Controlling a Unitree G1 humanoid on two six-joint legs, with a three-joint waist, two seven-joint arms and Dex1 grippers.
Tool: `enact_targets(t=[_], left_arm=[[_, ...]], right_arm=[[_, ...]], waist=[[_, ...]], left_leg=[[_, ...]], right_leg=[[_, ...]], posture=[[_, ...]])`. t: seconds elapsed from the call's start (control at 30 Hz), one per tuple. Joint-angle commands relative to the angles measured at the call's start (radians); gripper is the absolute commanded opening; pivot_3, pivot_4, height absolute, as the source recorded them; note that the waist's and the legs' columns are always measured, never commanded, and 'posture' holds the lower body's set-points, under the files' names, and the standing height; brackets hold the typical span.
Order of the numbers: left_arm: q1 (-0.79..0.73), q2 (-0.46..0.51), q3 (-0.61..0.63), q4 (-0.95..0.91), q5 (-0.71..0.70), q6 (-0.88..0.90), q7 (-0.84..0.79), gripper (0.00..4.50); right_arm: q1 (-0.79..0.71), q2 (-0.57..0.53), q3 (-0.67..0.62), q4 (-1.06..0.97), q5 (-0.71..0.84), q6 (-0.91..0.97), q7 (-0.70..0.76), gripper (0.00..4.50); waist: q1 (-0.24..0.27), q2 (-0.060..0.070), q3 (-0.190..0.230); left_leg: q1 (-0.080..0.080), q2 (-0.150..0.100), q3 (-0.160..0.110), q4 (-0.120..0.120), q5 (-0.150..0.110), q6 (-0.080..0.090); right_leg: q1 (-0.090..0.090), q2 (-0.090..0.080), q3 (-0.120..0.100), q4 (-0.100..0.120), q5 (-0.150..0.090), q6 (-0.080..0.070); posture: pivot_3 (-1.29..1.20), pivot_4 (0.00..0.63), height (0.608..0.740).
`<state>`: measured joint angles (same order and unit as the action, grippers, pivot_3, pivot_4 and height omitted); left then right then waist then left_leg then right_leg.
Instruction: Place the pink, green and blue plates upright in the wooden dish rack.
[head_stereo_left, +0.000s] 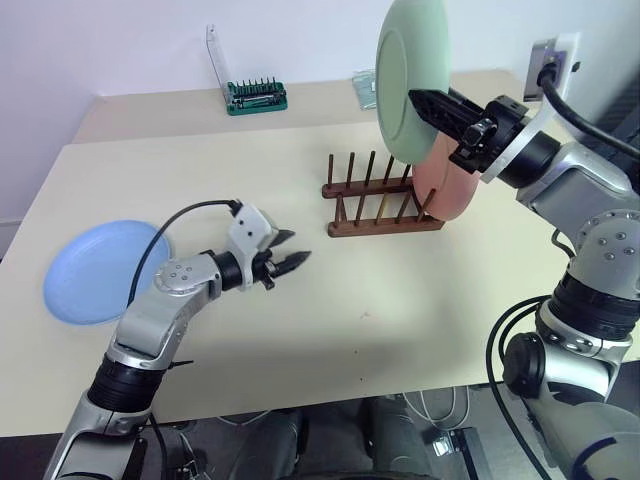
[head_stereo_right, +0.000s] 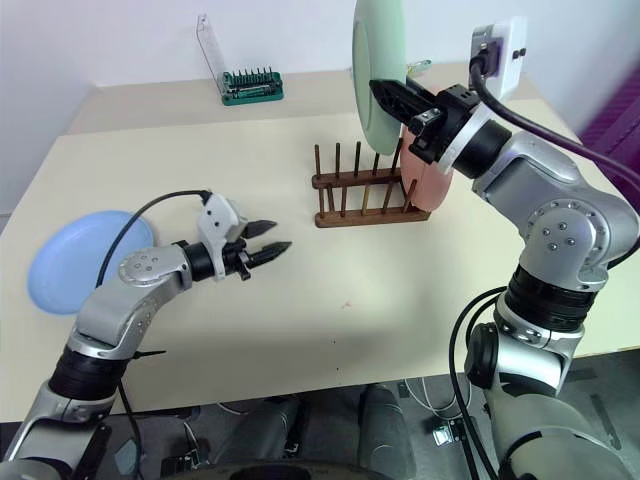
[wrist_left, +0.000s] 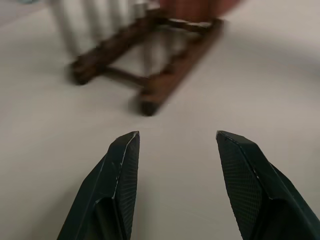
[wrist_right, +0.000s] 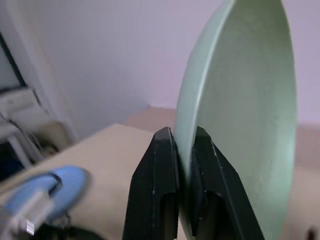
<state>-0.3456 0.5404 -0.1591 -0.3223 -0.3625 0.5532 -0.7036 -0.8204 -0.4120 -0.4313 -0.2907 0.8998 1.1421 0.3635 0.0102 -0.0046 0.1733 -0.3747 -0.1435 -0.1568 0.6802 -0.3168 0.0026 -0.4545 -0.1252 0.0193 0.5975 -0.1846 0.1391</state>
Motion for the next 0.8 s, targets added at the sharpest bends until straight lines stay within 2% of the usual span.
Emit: enact_targets(t=[0.03, 0.23, 0.6, 0.7, 0.8], left_arm=[[0.009, -0.005, -0.007, -0.050, -0.021, -0.016, -0.037, 2.47], [0.005, -0.024, -0.011, -0.065, -0.024, -0.004, -0.044, 2.47], [0.013, -0.027, -0.010, -0.089, -0.014, 0.003, -0.027, 2.47], [0.019, -0.027, -0.004, -0.097, -0.014, 0.008, -0.015, 2.53], [0.027, -0.024, 0.000, -0.108, -0.019, 0.014, -0.007, 2.53]], right_arm=[[-0.042, 0.005, -0.063, 0.006, 0.093, 0.043, -0.096, 0.00], [-0.034, -0.017, -0.054, 0.095, 0.132, 0.049, -0.128, 0.00], [-0.056, -0.076, 0.055, 0.303, 0.028, -0.041, -0.012, 0.00], [-0.057, -0.090, 0.089, 0.307, -0.016, -0.086, 0.018, 1.10], [-0.053, -0.113, 0.133, 0.270, -0.077, -0.173, 0.064, 2.60]], waist=[[0.001, 0.001, -0.001], [0.000, 0.001, -0.001], [-0.001, 0.001, -0.001], [0.000, 0.001, -0.001], [0.000, 0.001, -0.001]], left_leg=[[0.000, 0.000, 0.001, 0.000, 0.000, 0.000], [0.000, 0.000, 0.002, 0.001, 0.000, 0.000], [0.000, 0.001, 0.007, 0.000, 0.000, 0.001], [0.000, 0.001, 0.008, 0.000, 0.000, 0.001], [0.000, 0.001, 0.009, 0.000, 0.000, 0.001]], right_leg=[[0.000, 0.000, 0.000, 0.000, 0.000, 0.000], [0.000, 0.000, 0.001, 0.000, 0.001, 0.000], [-0.003, 0.000, 0.004, 0.001, 0.001, 0.000], [-0.004, 0.000, 0.005, 0.001, 0.001, 0.000], [-0.004, 0.000, 0.005, 0.001, 0.001, 0.000]], posture=[[0.00, 0.150, 0.735], [0.00, 0.150, 0.735], [0.00, 0.150, 0.735], [0.00, 0.150, 0.735], [0.00, 0.150, 0.735]])
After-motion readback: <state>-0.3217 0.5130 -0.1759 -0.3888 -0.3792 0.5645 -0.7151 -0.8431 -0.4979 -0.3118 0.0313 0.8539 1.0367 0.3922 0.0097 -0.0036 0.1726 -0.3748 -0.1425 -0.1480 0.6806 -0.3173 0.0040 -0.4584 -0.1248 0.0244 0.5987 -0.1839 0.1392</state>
